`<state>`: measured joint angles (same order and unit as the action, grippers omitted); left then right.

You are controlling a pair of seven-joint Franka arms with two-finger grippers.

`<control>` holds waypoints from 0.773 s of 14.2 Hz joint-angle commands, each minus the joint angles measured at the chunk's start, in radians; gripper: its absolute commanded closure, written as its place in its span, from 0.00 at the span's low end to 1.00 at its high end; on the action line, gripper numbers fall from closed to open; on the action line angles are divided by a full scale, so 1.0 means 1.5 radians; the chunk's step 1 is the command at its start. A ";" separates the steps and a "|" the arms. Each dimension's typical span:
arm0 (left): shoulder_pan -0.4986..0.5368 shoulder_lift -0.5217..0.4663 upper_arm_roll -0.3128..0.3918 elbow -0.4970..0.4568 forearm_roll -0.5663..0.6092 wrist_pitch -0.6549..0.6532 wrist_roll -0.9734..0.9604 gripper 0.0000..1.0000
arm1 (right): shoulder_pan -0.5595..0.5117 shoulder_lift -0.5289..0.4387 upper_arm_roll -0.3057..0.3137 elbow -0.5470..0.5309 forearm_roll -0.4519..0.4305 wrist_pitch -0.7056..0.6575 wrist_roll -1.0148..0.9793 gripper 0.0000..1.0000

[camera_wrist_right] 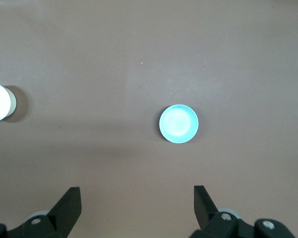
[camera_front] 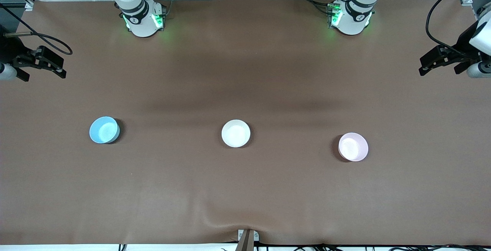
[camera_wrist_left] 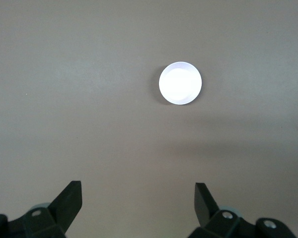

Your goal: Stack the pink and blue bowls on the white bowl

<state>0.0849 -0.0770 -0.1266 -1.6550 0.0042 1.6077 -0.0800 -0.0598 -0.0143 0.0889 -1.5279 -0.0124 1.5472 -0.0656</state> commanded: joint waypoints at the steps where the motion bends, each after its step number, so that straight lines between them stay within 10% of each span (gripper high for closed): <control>1: 0.004 -0.006 -0.006 0.002 0.015 -0.003 -0.005 0.00 | -0.005 0.006 0.003 0.014 0.011 -0.007 -0.004 0.00; 11: 0.022 0.139 0.001 0.006 0.013 0.064 0.001 0.00 | -0.001 0.008 0.002 0.016 0.014 -0.001 -0.003 0.00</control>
<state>0.1008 0.0541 -0.1218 -1.6522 0.0071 1.6445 -0.0800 -0.0590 -0.0136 0.0889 -1.5276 -0.0051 1.5544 -0.0656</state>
